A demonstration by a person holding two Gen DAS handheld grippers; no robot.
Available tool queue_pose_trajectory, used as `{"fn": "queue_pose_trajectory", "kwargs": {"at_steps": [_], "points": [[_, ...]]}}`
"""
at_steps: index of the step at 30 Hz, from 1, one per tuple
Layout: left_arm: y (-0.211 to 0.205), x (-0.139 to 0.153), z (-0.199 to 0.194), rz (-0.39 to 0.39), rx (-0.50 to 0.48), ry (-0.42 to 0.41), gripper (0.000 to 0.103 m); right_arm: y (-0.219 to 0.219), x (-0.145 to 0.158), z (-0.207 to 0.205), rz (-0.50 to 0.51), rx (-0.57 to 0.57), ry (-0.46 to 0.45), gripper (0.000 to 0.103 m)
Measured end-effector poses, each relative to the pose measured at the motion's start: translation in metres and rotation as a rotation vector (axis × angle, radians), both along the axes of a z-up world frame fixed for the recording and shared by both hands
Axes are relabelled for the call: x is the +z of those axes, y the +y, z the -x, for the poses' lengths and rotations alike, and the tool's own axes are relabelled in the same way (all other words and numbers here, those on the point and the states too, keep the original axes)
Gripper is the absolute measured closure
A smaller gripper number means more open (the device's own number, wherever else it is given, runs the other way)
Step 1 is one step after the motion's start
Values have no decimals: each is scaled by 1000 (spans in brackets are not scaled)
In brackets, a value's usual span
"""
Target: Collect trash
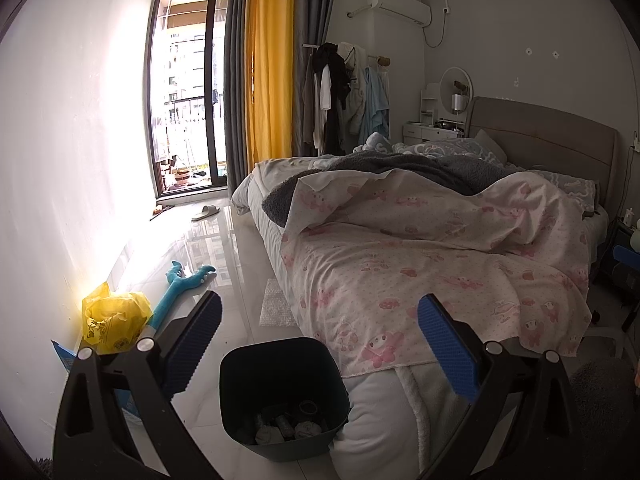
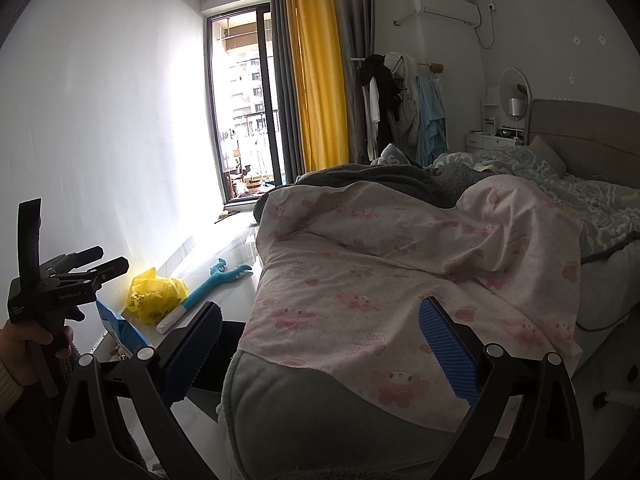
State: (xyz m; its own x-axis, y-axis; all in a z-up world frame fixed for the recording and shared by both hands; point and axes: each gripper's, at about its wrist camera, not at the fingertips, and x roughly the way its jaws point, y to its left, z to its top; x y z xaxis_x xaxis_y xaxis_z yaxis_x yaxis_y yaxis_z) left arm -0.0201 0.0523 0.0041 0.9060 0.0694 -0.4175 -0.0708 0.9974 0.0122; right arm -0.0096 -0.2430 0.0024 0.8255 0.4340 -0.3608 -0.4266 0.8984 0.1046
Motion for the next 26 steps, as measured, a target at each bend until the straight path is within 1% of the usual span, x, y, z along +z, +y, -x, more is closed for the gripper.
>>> {"fn": "queue_pose_trajectory", "kwargs": {"at_steps": [26], "points": [[1,0,-1,0,-1,1,3,0,0,0,0,-1,1,3]]}}
